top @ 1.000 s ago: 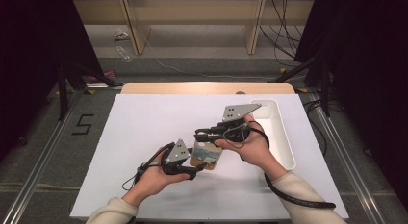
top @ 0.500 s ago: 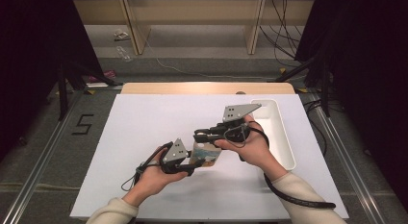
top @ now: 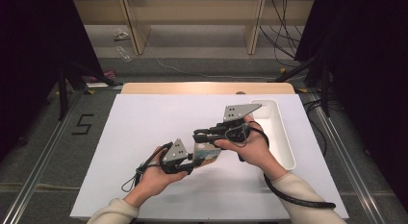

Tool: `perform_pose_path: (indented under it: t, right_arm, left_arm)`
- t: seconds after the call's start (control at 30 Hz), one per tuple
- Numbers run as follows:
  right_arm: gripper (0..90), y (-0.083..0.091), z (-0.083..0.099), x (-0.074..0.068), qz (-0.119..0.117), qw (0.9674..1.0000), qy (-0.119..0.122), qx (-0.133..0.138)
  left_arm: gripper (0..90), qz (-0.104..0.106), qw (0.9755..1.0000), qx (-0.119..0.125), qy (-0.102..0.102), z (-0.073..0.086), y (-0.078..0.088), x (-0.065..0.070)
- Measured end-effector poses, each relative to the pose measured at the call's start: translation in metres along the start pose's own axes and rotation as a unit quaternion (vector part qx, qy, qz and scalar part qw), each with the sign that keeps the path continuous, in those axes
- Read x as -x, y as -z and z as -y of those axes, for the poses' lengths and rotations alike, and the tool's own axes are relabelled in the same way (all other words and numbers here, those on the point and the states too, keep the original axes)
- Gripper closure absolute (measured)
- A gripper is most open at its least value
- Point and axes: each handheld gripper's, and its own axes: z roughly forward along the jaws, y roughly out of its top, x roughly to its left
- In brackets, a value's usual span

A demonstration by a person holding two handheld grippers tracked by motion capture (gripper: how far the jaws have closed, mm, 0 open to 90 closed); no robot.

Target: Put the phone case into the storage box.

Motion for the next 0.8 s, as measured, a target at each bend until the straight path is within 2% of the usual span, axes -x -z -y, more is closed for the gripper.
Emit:
perform_pose_path:
  t: [0.4,0.47,0.8]
  right_arm:
    - [79.2,-0.0001,0.0000,0.0001,-0.002,1.0000,0.001,0.005]
    - [79.2,-0.0002,0.0001,0.0001,-0.003,1.0000,0.001,0.007]
    - [78.3,-0.0005,0.0006,0.0005,-0.002,0.9999,0.005,0.009]
  left_arm:
    - [78.8,-0.004,1.0000,0.001,0.008,-0.0001,0.0026,-0.0010]
    - [79.0,-0.010,0.9999,0.003,0.008,-0.0003,0.0029,-0.0004]
    - [79.1,-0.006,0.9999,0.001,0.015,-0.0003,0.0029,-0.0010]
